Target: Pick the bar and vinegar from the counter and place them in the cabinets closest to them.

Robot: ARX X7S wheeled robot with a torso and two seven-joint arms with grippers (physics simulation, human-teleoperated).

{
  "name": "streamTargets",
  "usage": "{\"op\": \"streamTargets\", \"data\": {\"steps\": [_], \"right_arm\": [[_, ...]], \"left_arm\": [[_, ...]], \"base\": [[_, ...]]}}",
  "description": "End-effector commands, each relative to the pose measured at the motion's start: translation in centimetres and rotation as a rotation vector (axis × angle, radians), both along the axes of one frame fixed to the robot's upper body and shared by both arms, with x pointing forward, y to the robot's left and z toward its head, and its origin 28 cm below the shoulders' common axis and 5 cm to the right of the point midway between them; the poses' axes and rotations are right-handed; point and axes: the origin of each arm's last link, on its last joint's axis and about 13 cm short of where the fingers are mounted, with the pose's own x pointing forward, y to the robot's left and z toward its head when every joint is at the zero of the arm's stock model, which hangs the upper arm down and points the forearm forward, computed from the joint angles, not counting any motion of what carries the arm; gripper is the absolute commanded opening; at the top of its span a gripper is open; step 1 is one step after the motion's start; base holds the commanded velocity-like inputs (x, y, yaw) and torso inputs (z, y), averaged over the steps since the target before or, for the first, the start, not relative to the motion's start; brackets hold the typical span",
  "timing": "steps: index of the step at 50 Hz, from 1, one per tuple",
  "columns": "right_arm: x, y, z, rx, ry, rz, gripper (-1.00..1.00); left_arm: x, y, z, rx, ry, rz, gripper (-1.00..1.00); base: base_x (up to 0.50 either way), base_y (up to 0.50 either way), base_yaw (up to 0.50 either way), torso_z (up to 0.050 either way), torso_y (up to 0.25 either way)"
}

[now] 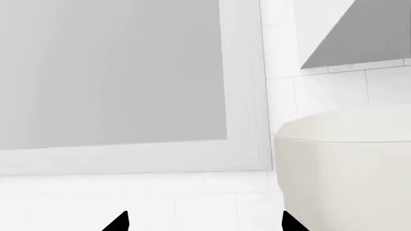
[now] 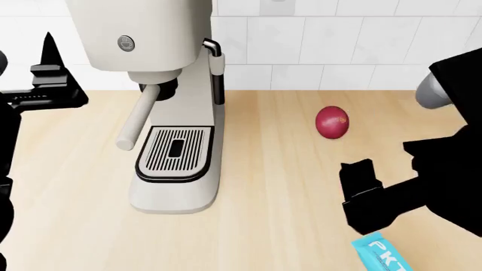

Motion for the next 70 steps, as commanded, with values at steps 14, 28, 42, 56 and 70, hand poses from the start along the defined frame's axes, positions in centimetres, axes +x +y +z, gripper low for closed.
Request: {"op": "streamTargets", "data": {"steps": [14, 28, 42, 56, 70], "right_arm": [[-1.2, -1.4, -1.6, 0.243, 0.259, -0.155, 1.00], [-3.3, -2.1, -2.4, 0.197, 0.327, -0.181, 1.00], [-3.0, -2.2, -3.0, 0.078, 0.398, -0.165, 1.00], [-2.5, -2.8, -4.3, 0.022, 0.440, -0.179, 1.00], [-2.4, -3.4, -7.1, 0.038, 0.467, -0.184, 1.00]], "left_arm": [[0.5, 0.0, -1.7, -0.013, 0.016, -0.031, 1.00], [0.6, 0.0, -1.9, -0.009, 0.022, -0.029, 1.00], [0.6, 0.0, -1.9, -0.003, 0.017, -0.025, 1.00], [0.5, -0.1, -1.6, 0.000, 0.008, -0.025, 1.00], [0.4, -0.1, -1.8, 0.008, 0.016, -0.019, 1.00]], "base": [[0.00, 0.00, 0.00, 0.000, 0.000], [0.00, 0.00, 0.00, 0.000, -0.009], [0.00, 0.00, 0.00, 0.000, -0.008], [0.00, 0.00, 0.00, 0.000, -0.008], [0.00, 0.00, 0.00, 0.000, -0.008]]}}
